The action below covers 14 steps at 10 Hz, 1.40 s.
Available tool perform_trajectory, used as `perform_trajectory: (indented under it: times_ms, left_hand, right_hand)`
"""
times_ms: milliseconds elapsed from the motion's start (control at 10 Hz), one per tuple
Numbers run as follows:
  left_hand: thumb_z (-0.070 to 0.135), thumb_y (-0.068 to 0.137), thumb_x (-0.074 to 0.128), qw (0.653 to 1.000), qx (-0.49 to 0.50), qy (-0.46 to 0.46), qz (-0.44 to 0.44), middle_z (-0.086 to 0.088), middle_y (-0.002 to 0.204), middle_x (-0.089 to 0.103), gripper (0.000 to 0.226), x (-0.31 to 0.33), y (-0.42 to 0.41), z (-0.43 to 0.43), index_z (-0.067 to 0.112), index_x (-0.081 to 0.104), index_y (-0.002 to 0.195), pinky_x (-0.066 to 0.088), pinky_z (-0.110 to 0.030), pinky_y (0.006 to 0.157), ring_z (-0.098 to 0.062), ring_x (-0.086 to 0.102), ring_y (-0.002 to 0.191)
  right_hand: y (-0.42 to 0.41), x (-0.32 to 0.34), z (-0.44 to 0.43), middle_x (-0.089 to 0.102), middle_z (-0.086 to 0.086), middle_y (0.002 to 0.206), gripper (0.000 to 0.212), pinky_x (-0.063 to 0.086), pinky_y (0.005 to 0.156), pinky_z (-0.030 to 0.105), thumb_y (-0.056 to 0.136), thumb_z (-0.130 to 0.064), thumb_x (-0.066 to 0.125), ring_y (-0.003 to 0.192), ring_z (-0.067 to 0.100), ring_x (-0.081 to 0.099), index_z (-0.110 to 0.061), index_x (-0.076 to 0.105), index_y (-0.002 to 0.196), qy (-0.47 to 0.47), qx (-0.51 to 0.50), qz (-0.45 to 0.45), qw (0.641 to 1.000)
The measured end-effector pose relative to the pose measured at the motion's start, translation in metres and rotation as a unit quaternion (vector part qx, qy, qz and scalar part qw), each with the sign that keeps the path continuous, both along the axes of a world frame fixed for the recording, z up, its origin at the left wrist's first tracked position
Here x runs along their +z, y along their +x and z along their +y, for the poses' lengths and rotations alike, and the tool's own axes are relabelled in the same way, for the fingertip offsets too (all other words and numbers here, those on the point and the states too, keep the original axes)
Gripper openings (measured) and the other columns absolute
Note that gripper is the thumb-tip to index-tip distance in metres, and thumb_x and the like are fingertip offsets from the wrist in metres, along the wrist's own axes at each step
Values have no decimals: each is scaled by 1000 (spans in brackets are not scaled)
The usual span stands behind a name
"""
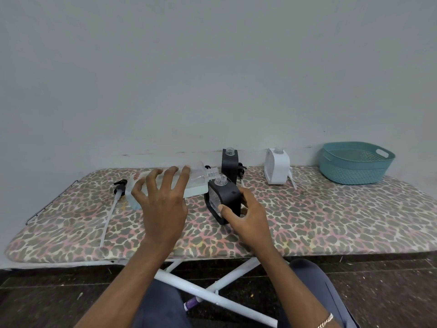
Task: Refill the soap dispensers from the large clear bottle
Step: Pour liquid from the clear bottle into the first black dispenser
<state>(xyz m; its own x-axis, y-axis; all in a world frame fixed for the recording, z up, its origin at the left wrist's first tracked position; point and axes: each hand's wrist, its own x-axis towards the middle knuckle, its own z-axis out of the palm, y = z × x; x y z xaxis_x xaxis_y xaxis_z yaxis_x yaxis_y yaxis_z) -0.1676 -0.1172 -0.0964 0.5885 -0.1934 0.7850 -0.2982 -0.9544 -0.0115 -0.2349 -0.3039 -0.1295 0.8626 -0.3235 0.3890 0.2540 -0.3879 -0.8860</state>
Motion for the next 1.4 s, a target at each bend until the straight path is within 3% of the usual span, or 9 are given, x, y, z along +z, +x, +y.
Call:
perform_trajectory:
  times_ms: [300, 500, 700, 800, 1000, 1200, 1400]
  left_hand:
    - [-6, 71, 72, 1000, -1, -2, 0, -2, 138, 63, 81, 0, 0, 0, 26, 59, 144, 33, -60, 101, -36, 50, 130]
    - [-5, 70, 72, 1000, 3, 1, 7, -1, 138, 63, 82, 0, 1, 0, 27, 59, 144, 33, -59, 102, -36, 50, 130]
    - [-4, 71, 72, 1000, 3, 2, 2, -1, 138, 63, 81, 0, 0, 0, 27, 59, 144, 33, -59, 101, -35, 50, 130]
    - [-4, 70, 73, 1000, 2, 1, 3, -1, 138, 63, 82, 0, 0, 0, 27, 59, 144, 33, -59, 101, -36, 50, 129]
    - [-5, 70, 72, 1000, 1, 0, 5, -2, 138, 62, 82, 1, 0, 0, 27, 59, 144, 33, -59, 101, -36, 50, 130]
    - [-5, 70, 72, 1000, 1, 0, 1, -2, 137, 63, 81, 1, 0, 0, 26, 59, 143, 33, -59, 101, -36, 50, 130]
    - [-5, 70, 72, 1000, 3, 1, 4, -2, 138, 63, 81, 1, -1, 0, 27, 59, 144, 33, -59, 101, -35, 49, 130]
  right_hand:
    - [-1, 3, 1, 59, -55, 100, 44, 47, 84, 2, 94, -28, 79, 107, -25, 57, -57, 51, 112, -6, 6, 6, 1000]
    - [0, 0, 1, 61, -40, 109, 46, 45, 88, 2, 94, -29, 79, 108, -28, 54, -57, 49, 115, 1, 3, 0, 1000]
    - [0, 0, 1, 65, -34, 114, 43, 49, 90, 7, 93, -32, 79, 113, -18, 59, -58, 52, 116, 0, 2, -4, 1000]
    - [0, 0, 1, 65, -35, 113, 45, 49, 90, 7, 93, -31, 79, 112, -20, 58, -59, 51, 115, -1, 1, -5, 1000]
    - [2, -3, 0, 64, -38, 113, 45, 51, 100, 22, 93, -34, 79, 113, -21, 56, -58, 50, 118, 0, -1, -1, 1000]
    - [1, -1, 0, 60, -50, 105, 46, 45, 89, 6, 93, -32, 79, 110, -26, 54, -60, 50, 114, -3, 3, 7, 1000]
    - [2, -3, 0, 66, -41, 110, 43, 52, 96, 15, 92, -34, 79, 114, -15, 60, -56, 54, 119, 2, -1, -2, 1000]
